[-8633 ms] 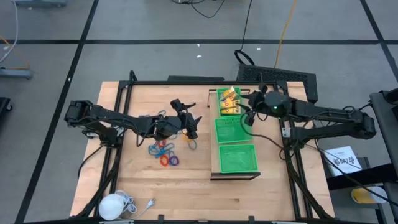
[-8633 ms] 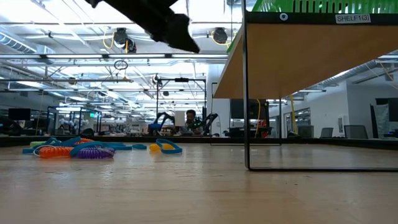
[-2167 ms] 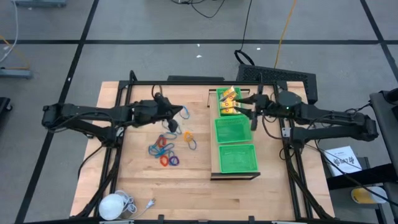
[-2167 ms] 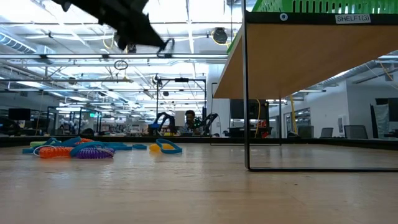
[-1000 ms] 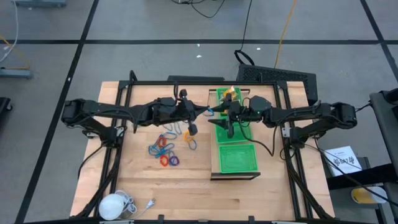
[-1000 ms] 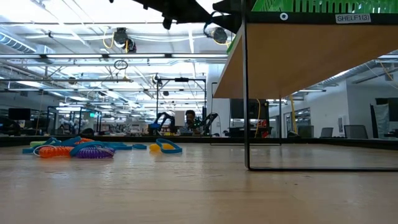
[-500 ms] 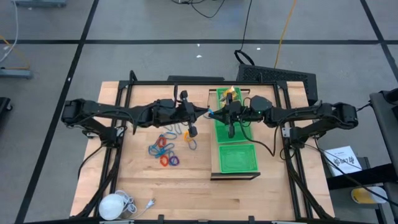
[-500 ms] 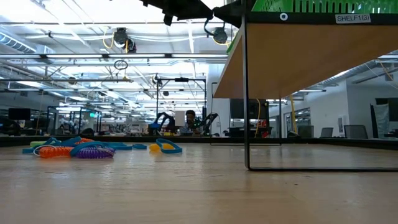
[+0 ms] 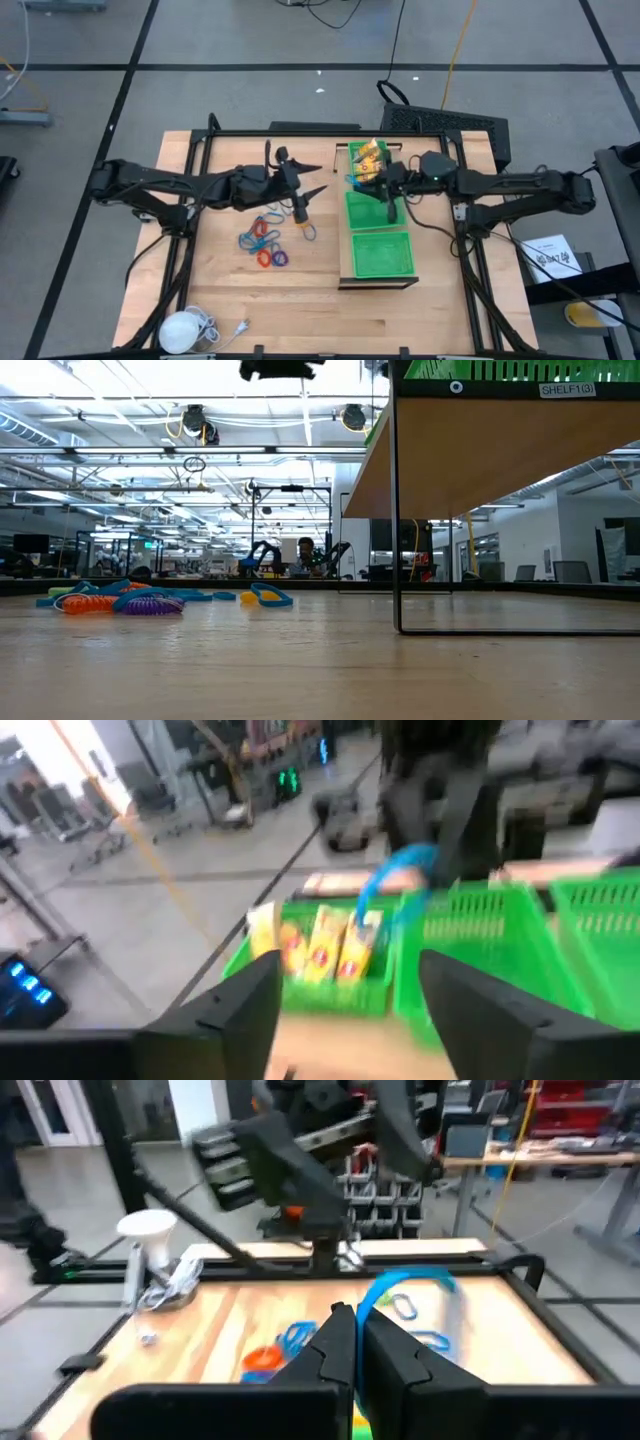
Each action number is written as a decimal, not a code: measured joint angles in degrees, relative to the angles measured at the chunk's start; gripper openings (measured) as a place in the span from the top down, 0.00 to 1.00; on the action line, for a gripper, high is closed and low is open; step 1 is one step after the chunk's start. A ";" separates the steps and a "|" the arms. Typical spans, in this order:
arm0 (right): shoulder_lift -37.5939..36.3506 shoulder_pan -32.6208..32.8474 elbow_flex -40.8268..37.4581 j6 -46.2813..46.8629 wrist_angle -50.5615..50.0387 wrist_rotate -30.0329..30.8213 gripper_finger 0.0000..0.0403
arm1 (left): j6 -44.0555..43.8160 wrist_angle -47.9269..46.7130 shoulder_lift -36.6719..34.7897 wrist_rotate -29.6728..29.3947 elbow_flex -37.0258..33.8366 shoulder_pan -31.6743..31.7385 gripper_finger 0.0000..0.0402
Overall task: Pick & Place Office Desk Supplies
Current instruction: Put the blue rubber band into the middle green bin
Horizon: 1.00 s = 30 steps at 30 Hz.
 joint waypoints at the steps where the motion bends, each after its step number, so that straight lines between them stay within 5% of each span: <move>1: -1.41 0.33 0.02 -0.01 -2.80 -0.01 1.00 | -0.95 -0.67 -0.24 -0.80 0.00 -0.08 0.34; 9: -7.84 3.43 -0.04 0.93 -16.69 -0.05 1.00 | -5.99 -5.85 -1.02 -2.02 0.00 0.03 0.24; 19: -8.80 5.79 -0.04 0.46 -19.31 -0.07 0.94 | -6.08 -3.43 -1.02 -1.24 0.00 0.03 0.24; 30: -8.75 5.79 -0.04 0.93 -20.42 0.04 0.61 | -6.07 -3.14 -1.02 -1.20 0.00 0.03 0.25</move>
